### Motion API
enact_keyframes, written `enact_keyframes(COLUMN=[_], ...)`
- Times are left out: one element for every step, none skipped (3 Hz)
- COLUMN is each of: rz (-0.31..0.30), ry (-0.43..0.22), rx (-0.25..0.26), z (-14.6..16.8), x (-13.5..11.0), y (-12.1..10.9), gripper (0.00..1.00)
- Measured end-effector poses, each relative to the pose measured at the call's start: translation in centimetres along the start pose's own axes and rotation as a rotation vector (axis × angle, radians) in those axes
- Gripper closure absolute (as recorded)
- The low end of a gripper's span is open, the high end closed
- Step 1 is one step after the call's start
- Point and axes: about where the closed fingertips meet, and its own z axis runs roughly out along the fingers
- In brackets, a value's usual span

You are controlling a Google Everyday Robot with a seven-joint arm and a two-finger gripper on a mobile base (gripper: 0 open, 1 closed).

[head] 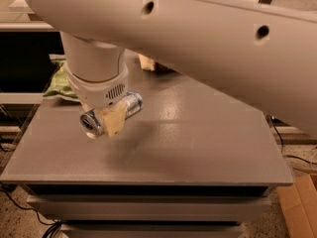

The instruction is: Knock redbull can over

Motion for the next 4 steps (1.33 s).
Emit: enact_keyframes(rz=[0.054,0.128,0.204,0.246], ry=[-0.019,-0.048,-0.087,-0.120], rx=[-0.066,-0.109,-0.128,-0.141], z=[1.3,2.7,3.7,4.4], x=[-0.5,-0.9,-0.9,-1.0], y=[-0.1,-0.5,-0.9,-1.1], gripper=[1.00,1.00,1.00,1.00])
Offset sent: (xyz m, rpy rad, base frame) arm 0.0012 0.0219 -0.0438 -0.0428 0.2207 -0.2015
